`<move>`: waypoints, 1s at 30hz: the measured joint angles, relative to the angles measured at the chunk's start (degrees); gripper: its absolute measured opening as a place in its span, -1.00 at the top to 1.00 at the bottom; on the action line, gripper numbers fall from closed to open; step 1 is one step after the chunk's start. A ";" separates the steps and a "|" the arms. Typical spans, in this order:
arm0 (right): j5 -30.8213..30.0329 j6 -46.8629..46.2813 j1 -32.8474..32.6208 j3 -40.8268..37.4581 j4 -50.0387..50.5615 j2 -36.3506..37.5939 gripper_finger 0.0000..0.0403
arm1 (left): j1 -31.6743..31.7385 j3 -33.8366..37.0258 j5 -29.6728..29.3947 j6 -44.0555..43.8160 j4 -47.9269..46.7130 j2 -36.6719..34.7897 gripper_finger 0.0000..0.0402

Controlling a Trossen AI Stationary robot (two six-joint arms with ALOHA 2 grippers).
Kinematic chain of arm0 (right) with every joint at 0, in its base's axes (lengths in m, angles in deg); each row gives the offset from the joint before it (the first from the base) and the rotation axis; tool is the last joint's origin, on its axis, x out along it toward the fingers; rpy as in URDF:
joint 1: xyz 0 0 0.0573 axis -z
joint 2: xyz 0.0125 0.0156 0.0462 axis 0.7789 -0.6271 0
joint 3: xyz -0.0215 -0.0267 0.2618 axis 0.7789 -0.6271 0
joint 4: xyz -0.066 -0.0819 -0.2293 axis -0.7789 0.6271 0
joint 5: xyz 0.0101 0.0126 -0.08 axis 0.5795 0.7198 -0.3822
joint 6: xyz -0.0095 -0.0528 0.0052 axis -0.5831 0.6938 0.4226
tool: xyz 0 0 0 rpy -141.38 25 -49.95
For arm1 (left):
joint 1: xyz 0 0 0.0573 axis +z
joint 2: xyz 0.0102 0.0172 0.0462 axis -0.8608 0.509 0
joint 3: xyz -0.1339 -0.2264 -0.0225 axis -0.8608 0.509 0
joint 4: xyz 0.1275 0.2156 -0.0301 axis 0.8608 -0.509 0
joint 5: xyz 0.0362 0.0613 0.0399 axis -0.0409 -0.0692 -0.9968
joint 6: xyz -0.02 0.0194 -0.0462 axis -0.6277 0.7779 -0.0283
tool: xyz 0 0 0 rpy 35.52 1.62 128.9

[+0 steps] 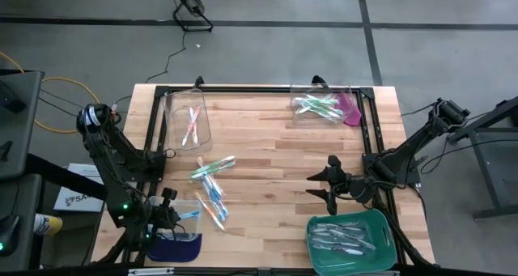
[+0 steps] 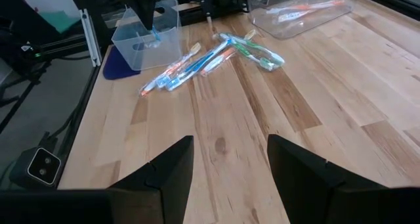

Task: Pick & Place Toothbrushes
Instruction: Put the blue toothbrush into the bottom transparent bin

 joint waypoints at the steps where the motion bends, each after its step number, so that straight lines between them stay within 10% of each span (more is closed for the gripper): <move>1: 0.00 0.00 -0.01 0.00 0.00 0.00 0.07 | 0.00 0.00 -0.07 -0.27 -0.02 0.32 1.00; 18: -0.20 0.00 0.01 0.00 0.02 0.00 0.07 | 0.00 0.00 -2.24 -0.65 -0.17 2.40 0.98; 30: -0.20 0.00 0.00 0.00 0.02 0.00 0.07 | 0.00 -0.02 -3.20 -1.85 -0.98 1.26 0.45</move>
